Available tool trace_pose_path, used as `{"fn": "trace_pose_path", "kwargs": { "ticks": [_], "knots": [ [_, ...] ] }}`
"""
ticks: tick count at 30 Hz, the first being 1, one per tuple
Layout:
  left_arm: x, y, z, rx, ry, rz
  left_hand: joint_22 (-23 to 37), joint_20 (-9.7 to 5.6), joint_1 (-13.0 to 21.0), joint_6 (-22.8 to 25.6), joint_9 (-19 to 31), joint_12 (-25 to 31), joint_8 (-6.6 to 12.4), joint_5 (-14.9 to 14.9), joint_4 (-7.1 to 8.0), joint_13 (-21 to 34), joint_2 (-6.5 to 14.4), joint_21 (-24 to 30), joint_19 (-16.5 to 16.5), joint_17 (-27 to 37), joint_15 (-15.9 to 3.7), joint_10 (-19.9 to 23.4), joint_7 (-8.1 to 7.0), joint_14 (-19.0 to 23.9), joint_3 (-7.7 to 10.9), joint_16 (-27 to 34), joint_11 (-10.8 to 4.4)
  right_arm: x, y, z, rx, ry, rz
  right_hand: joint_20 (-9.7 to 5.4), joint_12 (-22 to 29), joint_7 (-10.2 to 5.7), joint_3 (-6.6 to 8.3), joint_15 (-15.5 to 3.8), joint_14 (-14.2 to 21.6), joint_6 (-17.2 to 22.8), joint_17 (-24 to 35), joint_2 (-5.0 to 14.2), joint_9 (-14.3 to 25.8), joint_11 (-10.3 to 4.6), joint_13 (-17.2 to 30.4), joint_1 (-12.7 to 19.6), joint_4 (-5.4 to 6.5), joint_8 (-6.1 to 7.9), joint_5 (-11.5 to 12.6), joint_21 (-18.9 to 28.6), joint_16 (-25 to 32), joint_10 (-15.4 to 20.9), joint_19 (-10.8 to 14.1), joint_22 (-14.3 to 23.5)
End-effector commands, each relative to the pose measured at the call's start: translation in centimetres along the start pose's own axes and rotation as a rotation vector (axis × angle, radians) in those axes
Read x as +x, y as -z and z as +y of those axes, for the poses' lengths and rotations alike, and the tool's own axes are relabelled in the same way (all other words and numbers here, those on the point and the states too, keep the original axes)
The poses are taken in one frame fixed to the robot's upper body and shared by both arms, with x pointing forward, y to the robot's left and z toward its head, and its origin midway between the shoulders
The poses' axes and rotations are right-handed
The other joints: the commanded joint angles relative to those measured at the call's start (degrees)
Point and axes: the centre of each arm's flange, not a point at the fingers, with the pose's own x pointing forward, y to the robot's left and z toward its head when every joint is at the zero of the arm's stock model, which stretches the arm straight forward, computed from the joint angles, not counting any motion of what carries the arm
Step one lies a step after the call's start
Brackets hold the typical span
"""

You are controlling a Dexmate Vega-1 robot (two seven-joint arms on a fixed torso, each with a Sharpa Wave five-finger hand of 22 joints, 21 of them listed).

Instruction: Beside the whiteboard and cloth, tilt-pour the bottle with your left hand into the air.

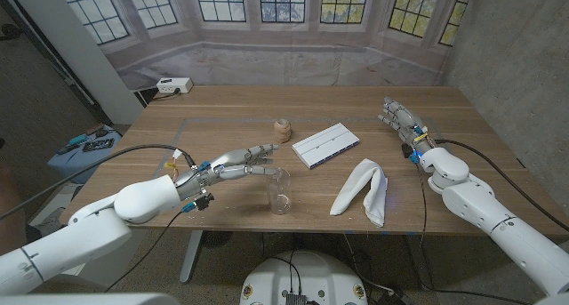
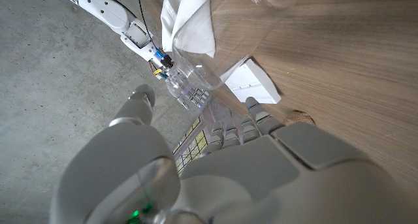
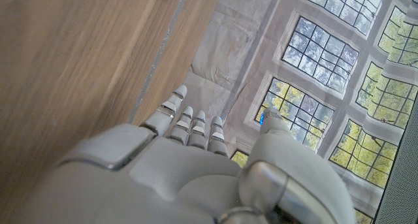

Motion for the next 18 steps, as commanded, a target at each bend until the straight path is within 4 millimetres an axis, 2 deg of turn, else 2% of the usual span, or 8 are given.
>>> {"fn": "trace_pose_path", "kwargs": {
  "ticks": [1,11,18],
  "knots": [
    [0.4,-0.8,-1.0,0.04,0.038,0.013,0.26,0.26,1.0,-0.2,0.1,0.21,-0.12,-0.04,-0.3,0.36,-0.4,-0.44,0.5,0.14,-0.09,-0.05,-0.04,-0.06,0.0,0.16,-0.32,-0.7,0.0,-0.9,-0.012,-0.006,-0.006,0.16,0.3,0.31,0.22,0.08,0.65,0.07,0.05,-0.11,0.09,0.17,0.05,0.57,-0.29,0.32,-0.12,0.22,0.32,0.31,0.65,0.07],
    [-0.2,-0.8,-2.0,0.057,0.022,0.033,0.27,0.13,2.07,-0.28,0.1,0.29,0.01,-0.12,-0.37,0.38,-1.16,-0.73,0.99,0.16,-0.22,0.04,-0.09,0.18,-0.04,0.25,-0.65,-0.6,0.5,-1.4,-0.014,-0.022,-0.002,0.29,0.28,0.29,0.21,0.09,0.65,0.06,0.06,-0.1,0.09,0.07,0.06,0.56,-0.35,0.33,-0.12,0.22,0.33,0.27,0.79,0.07],
    [-0.5,-0.7,-2.0,0.11,0.006,0.05,0.27,0.06,2.82,-0.44,0.1,0.35,0.03,-0.12,-0.38,0.4,-1.62,-1.06,0.97,0.17,-0.23,0.11,-0.35,0.18,-0.05,0.24,-0.84,-0.2,0.4,-1.8,-0.025,-0.031,-0.003,0.57,0.27,0.25,0.22,0.1,0.64,0.1,0.07,-0.08,0.09,0.01,0.07,0.57,-0.4,0.35,-0.12,0.19,0.33,0.26,0.83,0.07]
  ]
}}
